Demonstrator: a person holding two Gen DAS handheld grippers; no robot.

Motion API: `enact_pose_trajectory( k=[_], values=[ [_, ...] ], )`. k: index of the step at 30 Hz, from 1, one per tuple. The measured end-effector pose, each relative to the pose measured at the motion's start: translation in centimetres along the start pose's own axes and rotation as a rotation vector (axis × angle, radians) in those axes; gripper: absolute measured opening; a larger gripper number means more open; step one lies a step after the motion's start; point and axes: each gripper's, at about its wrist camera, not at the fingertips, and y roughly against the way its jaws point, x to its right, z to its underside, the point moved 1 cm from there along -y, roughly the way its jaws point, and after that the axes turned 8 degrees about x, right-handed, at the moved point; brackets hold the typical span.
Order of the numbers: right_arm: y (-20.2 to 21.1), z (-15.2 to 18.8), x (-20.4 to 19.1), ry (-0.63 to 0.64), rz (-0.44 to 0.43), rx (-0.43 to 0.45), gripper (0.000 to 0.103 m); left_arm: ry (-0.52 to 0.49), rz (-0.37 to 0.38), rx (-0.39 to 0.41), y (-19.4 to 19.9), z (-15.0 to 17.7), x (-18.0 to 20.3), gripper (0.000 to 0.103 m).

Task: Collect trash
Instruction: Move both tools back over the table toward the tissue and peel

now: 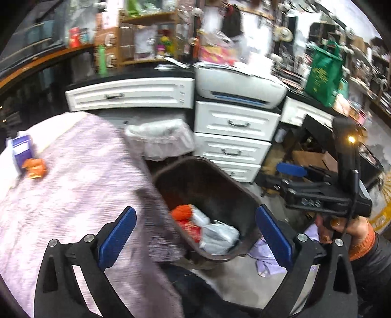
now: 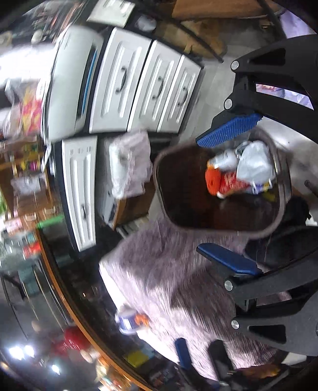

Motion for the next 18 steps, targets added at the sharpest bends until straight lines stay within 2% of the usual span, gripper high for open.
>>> enact_pose_trajectory(
  k=[11, 18],
  values=[
    [-2.9, -2.7, -10.6, 0.136, -0.216, -0.02, 0.081, 0.095, -0.251, 0.049, 5.0, -0.4, -10.7, 0.097],
    [-5.0, -4.2, -17.4, 0.256, -0.318, -0.047, 0.081, 0.184, -0.366, 0.05, 7.6, 0.6, -17.7, 0.097]
  ],
)
